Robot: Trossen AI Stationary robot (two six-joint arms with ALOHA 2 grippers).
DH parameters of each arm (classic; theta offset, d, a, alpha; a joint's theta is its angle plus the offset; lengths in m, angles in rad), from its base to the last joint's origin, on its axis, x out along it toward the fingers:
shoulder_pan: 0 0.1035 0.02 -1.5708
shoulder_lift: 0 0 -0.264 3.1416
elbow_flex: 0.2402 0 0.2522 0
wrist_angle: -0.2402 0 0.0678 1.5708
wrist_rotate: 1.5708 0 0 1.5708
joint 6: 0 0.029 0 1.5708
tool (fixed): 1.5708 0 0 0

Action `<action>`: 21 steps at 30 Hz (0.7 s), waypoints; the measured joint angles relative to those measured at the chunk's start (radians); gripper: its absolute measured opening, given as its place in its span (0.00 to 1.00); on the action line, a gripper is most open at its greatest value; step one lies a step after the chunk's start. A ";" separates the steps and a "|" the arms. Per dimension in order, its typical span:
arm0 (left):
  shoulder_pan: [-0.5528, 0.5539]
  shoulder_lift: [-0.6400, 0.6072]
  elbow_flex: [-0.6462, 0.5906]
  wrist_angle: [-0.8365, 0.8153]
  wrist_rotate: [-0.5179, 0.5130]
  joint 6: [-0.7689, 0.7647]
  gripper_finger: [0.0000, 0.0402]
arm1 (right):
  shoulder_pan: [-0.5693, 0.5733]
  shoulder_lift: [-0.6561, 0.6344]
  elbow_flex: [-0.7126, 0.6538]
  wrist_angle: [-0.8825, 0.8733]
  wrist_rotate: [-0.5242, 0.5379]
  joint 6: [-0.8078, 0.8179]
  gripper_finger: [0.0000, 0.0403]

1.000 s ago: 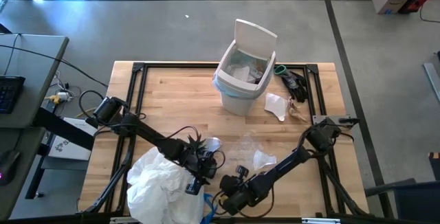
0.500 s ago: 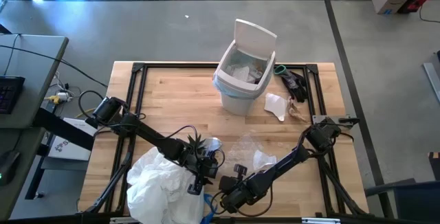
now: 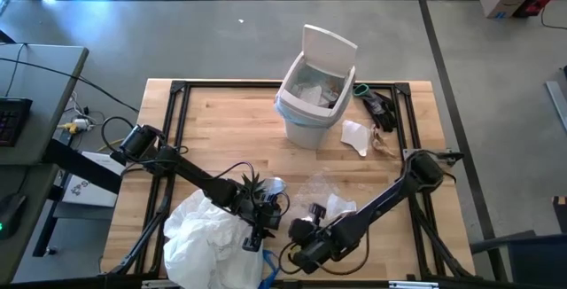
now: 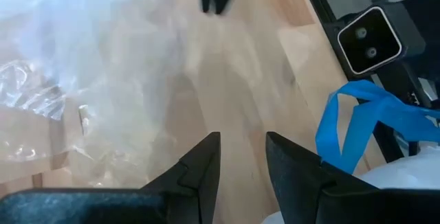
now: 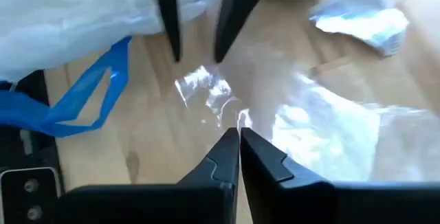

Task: Place trash/remove bag and relplace
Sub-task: Put the transparent plastic into the trash bin

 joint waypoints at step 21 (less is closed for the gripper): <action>-0.040 0.000 0.000 0.008 -0.037 -0.017 0.25 | 0.008 -0.096 0.001 -0.028 0.069 0.018 0.12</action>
